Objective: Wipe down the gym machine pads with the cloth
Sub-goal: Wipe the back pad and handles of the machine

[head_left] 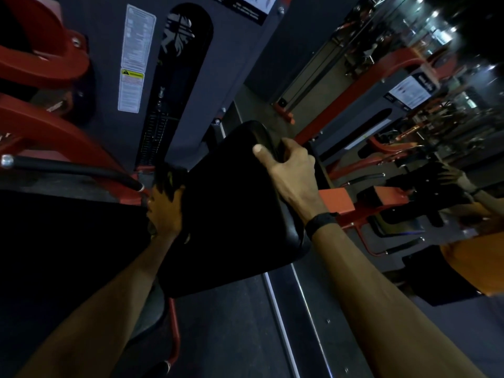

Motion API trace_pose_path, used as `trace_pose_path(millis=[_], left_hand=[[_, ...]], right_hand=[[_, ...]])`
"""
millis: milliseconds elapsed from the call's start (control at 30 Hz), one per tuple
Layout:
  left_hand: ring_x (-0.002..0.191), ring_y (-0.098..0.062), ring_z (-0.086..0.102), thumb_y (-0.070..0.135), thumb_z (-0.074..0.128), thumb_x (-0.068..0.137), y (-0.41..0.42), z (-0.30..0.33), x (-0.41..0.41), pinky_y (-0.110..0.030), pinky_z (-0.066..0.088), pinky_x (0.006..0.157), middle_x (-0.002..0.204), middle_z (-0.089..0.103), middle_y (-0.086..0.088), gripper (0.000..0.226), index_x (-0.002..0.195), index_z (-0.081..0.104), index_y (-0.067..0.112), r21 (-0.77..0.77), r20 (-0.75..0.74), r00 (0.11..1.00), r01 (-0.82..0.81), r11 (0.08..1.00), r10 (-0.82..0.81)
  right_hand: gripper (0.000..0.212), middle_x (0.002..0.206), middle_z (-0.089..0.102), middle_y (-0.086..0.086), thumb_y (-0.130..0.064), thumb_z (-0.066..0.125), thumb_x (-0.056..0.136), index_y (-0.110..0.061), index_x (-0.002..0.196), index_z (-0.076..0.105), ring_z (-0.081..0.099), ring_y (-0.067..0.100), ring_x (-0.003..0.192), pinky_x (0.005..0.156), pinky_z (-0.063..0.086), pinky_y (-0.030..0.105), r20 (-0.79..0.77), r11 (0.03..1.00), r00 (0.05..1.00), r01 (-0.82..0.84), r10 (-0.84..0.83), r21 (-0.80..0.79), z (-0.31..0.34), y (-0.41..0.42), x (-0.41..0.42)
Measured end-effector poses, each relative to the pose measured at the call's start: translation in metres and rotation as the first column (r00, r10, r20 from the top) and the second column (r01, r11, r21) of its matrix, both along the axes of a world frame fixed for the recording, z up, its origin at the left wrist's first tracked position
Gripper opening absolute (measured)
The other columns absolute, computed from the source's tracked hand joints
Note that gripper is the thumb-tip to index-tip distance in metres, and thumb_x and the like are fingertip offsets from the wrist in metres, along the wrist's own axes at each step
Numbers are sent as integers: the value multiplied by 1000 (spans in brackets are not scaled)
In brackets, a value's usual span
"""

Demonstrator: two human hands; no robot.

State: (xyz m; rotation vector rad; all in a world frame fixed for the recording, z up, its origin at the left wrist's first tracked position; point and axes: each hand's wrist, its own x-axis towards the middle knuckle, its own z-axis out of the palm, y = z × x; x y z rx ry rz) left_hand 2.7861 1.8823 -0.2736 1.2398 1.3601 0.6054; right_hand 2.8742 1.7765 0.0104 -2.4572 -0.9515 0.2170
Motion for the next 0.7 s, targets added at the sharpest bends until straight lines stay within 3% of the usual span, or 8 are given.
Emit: trace_pose_path(millis=[100,200,300,400,500,600,700], left_hand=[[136,-47,36,53,52,97,-7,-52,-18,-60,30,112,151,39,-21,70,156,26,25,-182,-49,999,-26,983,17],[135,-47,38,57,49,93,-45,-93,-46,-59,31,112,153,38,-16,75,156,26,23,-323,-63,998,-28,946,8],[124,-51,48,57,47,84,-96,-92,-71,-59,40,103,140,47,-30,79,148,34,12,-390,-99,995,-60,919,23],[117,-53,51,54,48,73,-138,-46,-83,-59,43,96,132,51,-31,85,142,39,5,-266,-59,998,-32,963,16],[121,-46,50,56,46,74,-140,13,-70,-57,44,98,135,53,-23,82,143,39,12,26,24,1000,11,1000,-12],[127,-44,46,47,39,77,-97,63,-33,-59,40,105,146,48,-17,73,145,37,21,278,60,998,14,961,-32],[127,-49,47,46,41,80,-41,55,-2,-61,38,106,143,49,-25,75,149,36,19,288,77,997,-16,957,-7]], right_hand=[[88,142,53,10,-63,73,80,-16,148,42,50,28,130,107,45,45,-5,998,1000,4,-4,-62,2,0,0],[94,145,50,10,-64,74,79,-16,151,39,47,28,133,109,44,47,-10,998,1000,0,-1,-61,0,1,2],[93,140,56,9,-68,72,78,-17,150,41,54,27,127,104,48,49,-8,999,1000,-3,3,-40,1,2,0],[93,147,49,12,-68,66,83,-18,155,31,50,33,132,106,46,53,-8,996,1000,3,-3,-90,1,3,1],[96,150,44,14,-66,64,85,-26,159,17,48,36,132,103,46,56,71,982,996,-32,46,-185,-2,3,1],[93,158,33,9,-59,65,88,-39,159,8,49,35,131,101,46,59,167,964,974,-109,152,-242,-6,4,-1],[88,159,30,6,-56,64,90,-45,157,8,51,35,130,99,48,59,184,959,964,-144,191,-244,-8,4,1]])
